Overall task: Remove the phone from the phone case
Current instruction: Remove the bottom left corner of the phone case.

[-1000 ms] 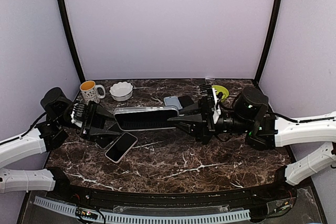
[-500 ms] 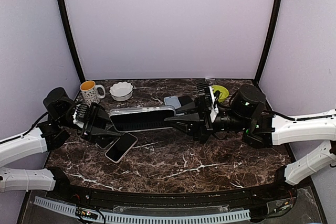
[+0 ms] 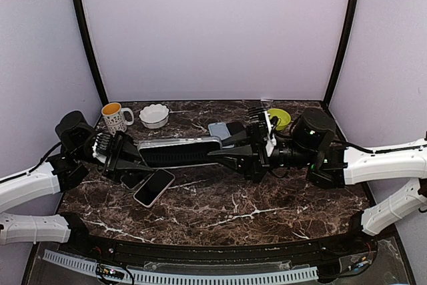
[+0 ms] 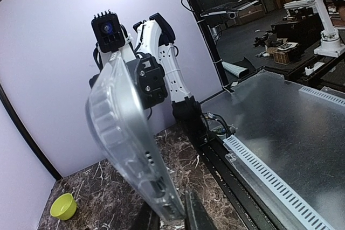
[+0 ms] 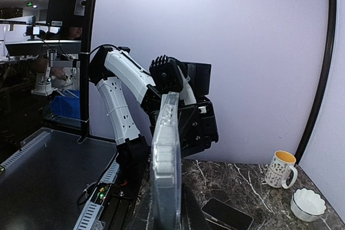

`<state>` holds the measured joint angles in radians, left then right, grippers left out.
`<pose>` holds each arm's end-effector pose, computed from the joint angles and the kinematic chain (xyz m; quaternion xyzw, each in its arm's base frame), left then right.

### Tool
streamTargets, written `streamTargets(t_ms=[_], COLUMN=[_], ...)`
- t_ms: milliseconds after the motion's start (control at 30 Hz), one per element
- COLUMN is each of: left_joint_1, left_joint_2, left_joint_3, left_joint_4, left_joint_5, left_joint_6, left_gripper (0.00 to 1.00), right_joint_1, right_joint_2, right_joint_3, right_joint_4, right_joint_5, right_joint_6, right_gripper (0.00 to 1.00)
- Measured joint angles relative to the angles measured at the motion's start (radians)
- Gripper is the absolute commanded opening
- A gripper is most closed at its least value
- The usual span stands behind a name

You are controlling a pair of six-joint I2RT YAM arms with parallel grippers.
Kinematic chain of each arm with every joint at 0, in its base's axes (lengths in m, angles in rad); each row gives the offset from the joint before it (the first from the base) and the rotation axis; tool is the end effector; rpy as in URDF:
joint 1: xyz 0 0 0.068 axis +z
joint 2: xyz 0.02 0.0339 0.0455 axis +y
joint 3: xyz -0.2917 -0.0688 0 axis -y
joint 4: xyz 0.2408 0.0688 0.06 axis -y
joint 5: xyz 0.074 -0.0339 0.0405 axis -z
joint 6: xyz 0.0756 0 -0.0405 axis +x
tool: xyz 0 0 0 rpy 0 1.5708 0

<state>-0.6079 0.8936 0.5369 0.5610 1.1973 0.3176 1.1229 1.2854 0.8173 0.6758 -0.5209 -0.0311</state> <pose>0.1102 -0.1625 0.3336 0.6239 0.2716 -0.4447 0.5825 0.1031 0.3015 0.3671 -0.4997 0.4011 0.5283 0.5571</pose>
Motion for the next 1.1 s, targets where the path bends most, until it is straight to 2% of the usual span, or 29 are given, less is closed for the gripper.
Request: streamTargets(t_ms=[533, 1100], left_joint_1=[-0.099, -0.144], left_joint_2=[-0.045, -0.058], left_joint_3=[0.000, 0.000], left_joint_4=[-0.214, -0.327], left_joint_5=[0.005, -0.016], left_joint_6=[0.253, 0.360], left_gripper=[0.14, 0.12], right_joint_1=[0.000, 0.000], right_joint_2=[0.011, 0.020], right_joint_3=[0.000, 0.012], right_joint_4=[-0.028, -0.078], right_joint_5=[-0.135, -0.203], right_joint_6=[0.064, 0.117], right_gripper=[0.00, 0.00])
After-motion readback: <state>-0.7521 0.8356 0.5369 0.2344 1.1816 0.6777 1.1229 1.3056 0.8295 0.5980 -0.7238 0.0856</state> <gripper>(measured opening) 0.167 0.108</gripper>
